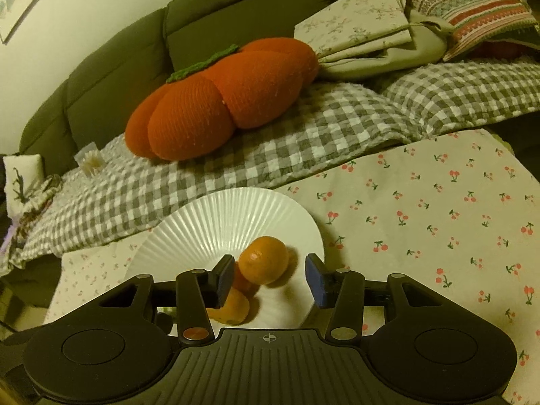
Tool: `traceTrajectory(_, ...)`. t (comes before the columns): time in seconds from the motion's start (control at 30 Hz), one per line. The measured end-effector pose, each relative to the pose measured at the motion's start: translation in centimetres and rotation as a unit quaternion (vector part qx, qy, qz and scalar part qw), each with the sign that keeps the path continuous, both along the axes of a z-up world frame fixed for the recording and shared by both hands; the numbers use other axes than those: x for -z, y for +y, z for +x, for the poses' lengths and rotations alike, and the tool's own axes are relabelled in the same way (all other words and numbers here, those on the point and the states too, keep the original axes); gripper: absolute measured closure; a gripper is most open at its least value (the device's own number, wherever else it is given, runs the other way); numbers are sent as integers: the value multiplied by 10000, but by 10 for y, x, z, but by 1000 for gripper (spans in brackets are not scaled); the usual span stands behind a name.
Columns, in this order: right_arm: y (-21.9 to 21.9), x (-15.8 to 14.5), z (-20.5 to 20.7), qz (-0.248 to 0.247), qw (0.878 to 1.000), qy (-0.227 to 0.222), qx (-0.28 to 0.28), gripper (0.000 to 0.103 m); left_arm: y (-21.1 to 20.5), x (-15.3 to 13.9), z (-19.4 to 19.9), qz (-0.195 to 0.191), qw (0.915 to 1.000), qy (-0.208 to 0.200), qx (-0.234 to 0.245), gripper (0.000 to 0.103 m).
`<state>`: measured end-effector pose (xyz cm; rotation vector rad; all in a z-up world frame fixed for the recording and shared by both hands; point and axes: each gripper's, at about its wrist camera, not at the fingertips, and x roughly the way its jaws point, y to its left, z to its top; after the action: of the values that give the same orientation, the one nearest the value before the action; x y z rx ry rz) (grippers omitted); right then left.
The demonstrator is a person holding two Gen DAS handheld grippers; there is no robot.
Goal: Organize fruits
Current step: 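Open both tools to release the lime and orange into the bowl, then withdraw both open tools from the bowl toward the remaining fruits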
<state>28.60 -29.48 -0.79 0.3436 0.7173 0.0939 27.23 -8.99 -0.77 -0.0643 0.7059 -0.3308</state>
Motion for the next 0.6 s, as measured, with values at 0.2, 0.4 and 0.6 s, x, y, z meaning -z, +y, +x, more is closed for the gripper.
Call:
traceTrajectory(0.2,11,-12,-17,15,9999,-7,-170,57,6,-5,-15,-36,9999,137,-81,52)
traceTrajectory(0.4,23,-16,-45,-82,9996,156,-230,52,6,-1,-40,196,9993,261,-203,45)
traceTrajectory(0.6,36,-19,-67,-128,9987,312,-391,51,10,-2,-61,192,9985,362,-370,42)
